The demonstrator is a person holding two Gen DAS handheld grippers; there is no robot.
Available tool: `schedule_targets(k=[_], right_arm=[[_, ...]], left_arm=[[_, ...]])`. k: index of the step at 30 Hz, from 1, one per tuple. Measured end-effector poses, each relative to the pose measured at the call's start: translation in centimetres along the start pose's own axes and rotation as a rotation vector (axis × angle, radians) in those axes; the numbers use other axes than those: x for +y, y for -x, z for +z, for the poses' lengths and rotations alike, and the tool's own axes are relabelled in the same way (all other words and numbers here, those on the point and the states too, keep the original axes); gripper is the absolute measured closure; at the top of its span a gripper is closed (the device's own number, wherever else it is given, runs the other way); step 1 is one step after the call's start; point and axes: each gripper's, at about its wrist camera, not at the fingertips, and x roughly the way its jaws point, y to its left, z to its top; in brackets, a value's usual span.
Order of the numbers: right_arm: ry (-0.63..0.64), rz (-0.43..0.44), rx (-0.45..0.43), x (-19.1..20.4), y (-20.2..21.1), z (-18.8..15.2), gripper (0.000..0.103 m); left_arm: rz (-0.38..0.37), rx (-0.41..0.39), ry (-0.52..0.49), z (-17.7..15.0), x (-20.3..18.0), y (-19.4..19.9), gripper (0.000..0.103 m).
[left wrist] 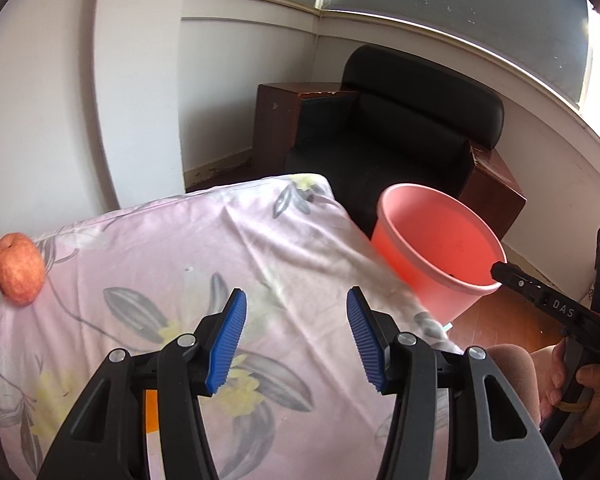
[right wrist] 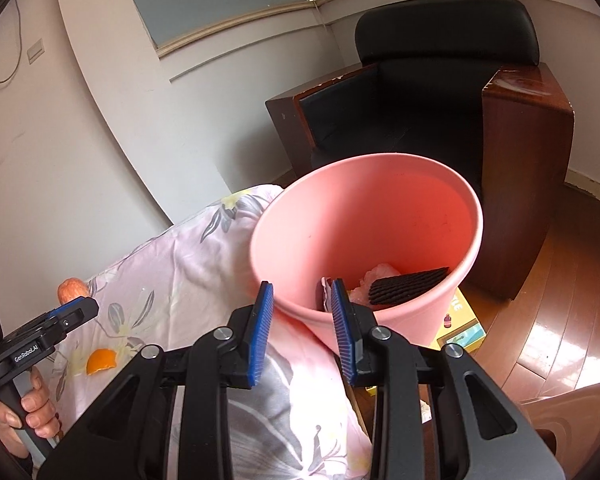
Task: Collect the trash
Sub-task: 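Withdraw both open tools from the bin back over the bed, then move the open left tool down to the orange peel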
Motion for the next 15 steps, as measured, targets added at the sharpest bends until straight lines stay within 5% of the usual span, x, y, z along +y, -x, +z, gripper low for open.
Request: schedule_targets(k=[15], right_arm=[[0.035, 0.099, 0.083, 4.3, -1.0, -2.1, 0.072]], left_arm=[[0.094, 0.042, 0.003, -4.3, 6.9, 2.7, 0.052]])
